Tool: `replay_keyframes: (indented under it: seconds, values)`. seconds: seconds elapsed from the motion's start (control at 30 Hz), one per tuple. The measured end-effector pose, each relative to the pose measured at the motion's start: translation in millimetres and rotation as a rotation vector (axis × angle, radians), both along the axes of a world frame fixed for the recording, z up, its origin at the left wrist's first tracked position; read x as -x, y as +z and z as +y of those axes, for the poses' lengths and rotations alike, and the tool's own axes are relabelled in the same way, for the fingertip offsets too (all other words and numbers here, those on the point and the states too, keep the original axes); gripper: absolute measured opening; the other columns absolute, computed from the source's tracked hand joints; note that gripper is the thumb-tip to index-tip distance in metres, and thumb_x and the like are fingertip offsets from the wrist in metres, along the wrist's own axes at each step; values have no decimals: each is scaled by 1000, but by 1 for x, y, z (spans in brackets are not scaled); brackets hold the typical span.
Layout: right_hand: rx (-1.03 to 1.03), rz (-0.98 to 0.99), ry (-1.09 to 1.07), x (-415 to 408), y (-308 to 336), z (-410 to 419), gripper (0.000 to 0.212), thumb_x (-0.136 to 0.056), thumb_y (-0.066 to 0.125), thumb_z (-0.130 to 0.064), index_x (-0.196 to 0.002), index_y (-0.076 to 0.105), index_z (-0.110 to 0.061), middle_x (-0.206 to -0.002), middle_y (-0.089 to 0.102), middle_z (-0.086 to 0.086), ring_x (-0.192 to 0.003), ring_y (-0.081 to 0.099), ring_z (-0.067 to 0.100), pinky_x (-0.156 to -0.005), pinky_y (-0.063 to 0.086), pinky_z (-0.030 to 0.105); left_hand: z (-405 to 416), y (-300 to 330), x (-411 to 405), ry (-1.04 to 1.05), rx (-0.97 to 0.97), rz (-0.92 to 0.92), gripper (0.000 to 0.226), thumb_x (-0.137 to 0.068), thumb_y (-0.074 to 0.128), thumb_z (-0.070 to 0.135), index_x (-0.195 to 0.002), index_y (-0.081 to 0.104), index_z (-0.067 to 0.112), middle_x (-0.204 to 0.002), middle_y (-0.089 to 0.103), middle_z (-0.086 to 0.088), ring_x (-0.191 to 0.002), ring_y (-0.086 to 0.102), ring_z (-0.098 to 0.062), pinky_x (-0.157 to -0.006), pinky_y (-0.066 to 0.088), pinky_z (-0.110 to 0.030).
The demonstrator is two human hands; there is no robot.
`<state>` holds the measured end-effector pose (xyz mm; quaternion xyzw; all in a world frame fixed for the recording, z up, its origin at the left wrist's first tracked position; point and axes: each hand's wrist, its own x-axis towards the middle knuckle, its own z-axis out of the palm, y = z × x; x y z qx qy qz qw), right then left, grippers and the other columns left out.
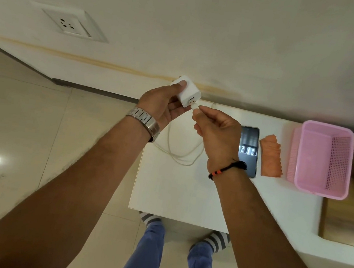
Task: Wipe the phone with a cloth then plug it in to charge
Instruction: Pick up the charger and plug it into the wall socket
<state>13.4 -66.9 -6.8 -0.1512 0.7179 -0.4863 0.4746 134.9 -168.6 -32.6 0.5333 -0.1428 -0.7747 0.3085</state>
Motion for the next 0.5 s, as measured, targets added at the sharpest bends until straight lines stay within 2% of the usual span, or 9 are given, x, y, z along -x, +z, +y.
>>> replay_keyframes:
  seconds: [0.17,0.3,0.5]
  values:
    - [-8,-13,0,5,2,-6,18,-84,81,-18,-101,80,-14,-87,80,4,-69,70,11,-72,59,24,-4,2,0,-4,39,0,28,-94,74,13,-115,66,-2,-107,77,-20,-93,78,-30,-75,65,-39]
    - [4,-15,6,3,3,-13,18,-83,82,-16,-100,80,-10,-85,80,6,-65,69,11,-68,56,22,-5,4,-1,-2,100,-23,21,-92,76,14,-108,67,3,-101,79,-17,-90,79,-29,-73,64,-37]
    - [-5,27,4,-4,4,-24,10,-81,82,-14,-91,81,-12,-80,79,5,-65,70,11,-71,62,28,-5,7,-4,-31,165,-89,36,-91,77,11,-123,66,-1,-115,76,-22,-94,78,-32,-76,64,-39]
